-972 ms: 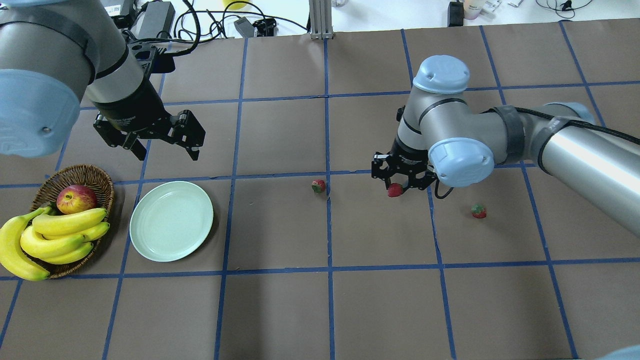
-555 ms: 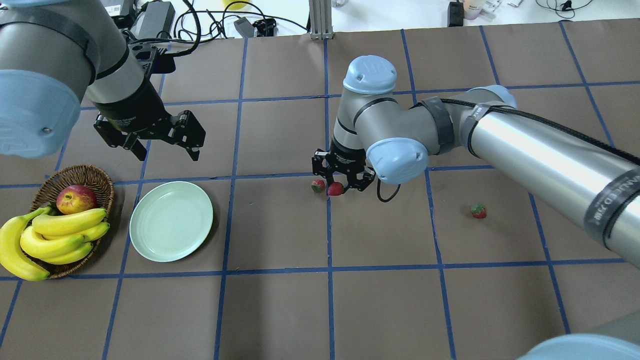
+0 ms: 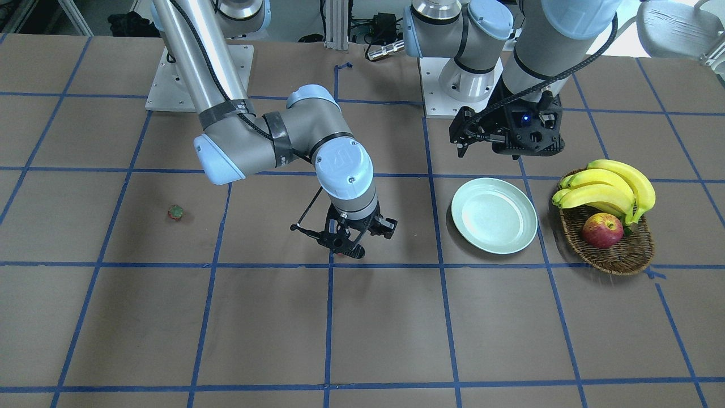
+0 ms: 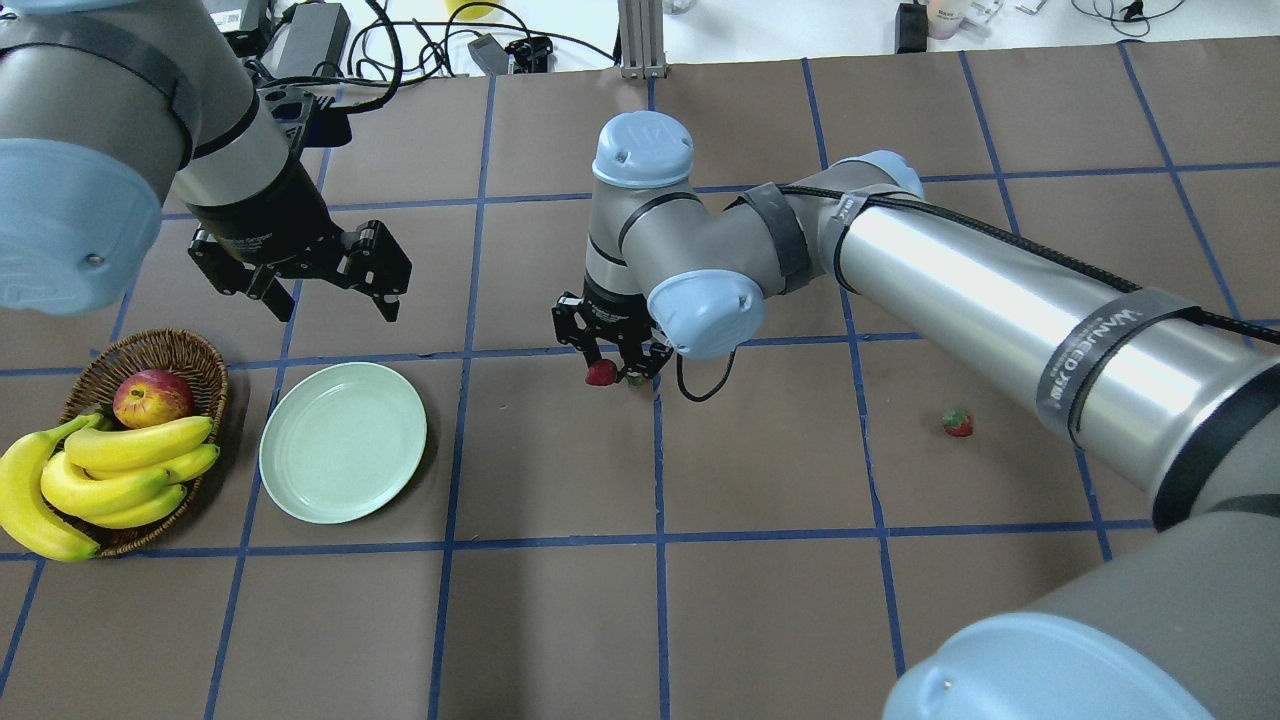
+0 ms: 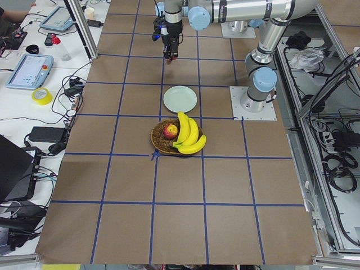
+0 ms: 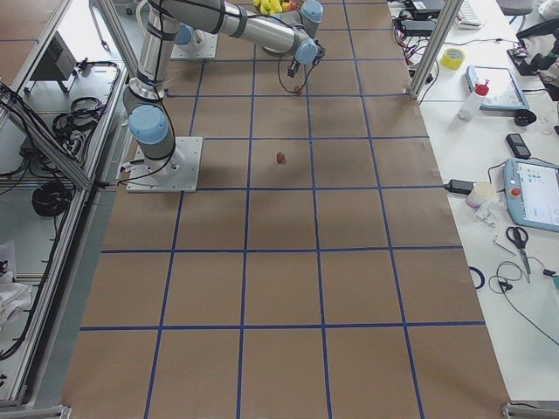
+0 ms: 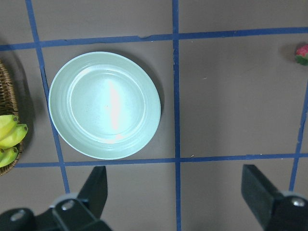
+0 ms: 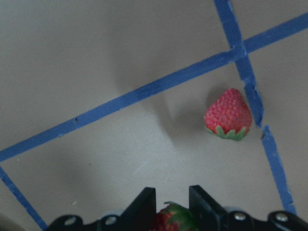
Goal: Collect all strawberries into plate
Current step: 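Carry the strawberry toward the first one and lower it, then open the right gripper to release the strawberry and lift away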
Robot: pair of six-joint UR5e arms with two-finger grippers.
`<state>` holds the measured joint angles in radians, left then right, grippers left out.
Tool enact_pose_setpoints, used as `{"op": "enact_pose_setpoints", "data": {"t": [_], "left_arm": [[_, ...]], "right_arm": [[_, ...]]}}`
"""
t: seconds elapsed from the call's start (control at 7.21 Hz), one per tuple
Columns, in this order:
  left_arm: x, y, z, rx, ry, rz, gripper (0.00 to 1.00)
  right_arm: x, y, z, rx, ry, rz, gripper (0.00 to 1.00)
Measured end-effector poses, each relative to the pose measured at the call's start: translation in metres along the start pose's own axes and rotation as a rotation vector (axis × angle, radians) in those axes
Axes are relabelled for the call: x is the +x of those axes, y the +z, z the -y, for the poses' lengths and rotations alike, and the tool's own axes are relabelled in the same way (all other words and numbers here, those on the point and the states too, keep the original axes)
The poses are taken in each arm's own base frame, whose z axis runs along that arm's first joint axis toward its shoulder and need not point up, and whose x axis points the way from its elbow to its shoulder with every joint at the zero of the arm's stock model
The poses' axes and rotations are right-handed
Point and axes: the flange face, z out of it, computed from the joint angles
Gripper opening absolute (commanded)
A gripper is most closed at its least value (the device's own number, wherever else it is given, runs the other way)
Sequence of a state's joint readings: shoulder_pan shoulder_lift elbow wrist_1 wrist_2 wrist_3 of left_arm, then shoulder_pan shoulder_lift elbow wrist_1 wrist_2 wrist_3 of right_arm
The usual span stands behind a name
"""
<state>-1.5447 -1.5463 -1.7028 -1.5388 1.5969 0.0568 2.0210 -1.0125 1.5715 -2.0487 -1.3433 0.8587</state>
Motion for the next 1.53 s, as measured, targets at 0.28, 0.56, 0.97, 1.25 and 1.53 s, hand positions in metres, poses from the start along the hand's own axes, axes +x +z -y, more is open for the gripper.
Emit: {"op": "enact_pose_setpoints", "data": {"t": [0.28,0.56,0.97,1.25,1.53], "left_arm": [[0.000,0.000,0.000,0.000,0.000,0.000,1.00],[0.000,0.000,0.000,-0.001,0.000,0.000,1.00],[0.000,0.001,0.000,-0.003,0.001,0.000,1.00],[0.000,0.001,0.000,-0.003,0.001,0.000,1.00],[0.000,0.001,0.000,-0.003,0.000,0.000,1.00]], "right_arm": [[-0.007,0.024,-0.007,-0.016,-0.008,-0.033,0.29],[-0.008,0.036,-0.011,-0.024,-0.013,-0.050,0.72],[-0.008,0.037,-0.012,-0.026,-0.015,-0.051,1.00],[-0.007,0.024,-0.013,0.006,-0.021,-0.052,1.00],[0.012,-0.016,0.001,0.146,-0.027,-0.111,1.00]]}}
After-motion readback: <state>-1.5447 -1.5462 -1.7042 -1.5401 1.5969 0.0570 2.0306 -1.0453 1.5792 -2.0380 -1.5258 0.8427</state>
